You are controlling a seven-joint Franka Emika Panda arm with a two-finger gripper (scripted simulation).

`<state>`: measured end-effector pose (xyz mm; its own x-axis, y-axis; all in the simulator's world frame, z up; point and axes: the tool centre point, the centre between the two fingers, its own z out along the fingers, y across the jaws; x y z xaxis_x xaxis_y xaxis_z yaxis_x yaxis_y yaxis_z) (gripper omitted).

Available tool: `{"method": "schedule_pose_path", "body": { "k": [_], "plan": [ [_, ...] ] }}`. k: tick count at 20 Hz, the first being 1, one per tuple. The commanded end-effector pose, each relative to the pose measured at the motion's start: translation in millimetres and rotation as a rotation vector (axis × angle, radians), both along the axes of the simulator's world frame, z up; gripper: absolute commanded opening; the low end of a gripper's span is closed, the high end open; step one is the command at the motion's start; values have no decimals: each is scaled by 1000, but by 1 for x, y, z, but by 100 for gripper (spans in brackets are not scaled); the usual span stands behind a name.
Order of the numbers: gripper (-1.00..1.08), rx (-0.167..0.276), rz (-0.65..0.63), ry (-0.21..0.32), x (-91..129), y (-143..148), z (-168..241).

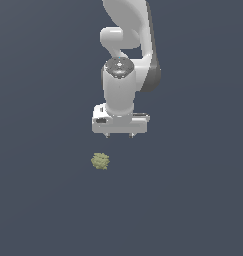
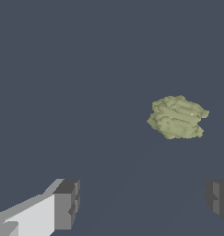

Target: Pick up the object and move it to a goal position.

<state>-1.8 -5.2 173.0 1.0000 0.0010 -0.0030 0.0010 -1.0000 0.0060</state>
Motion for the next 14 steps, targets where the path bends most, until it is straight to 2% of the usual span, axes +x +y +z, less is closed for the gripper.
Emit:
{"method": "schedule_pose_path", "body": {
  "k": [1,9,14],
  "plan": [
    [100,0,0,0,0,0,0],
    [100,14,-25,-44,11,2,19],
    [100,14,-24,-45,11,2,19]
  ]
}}
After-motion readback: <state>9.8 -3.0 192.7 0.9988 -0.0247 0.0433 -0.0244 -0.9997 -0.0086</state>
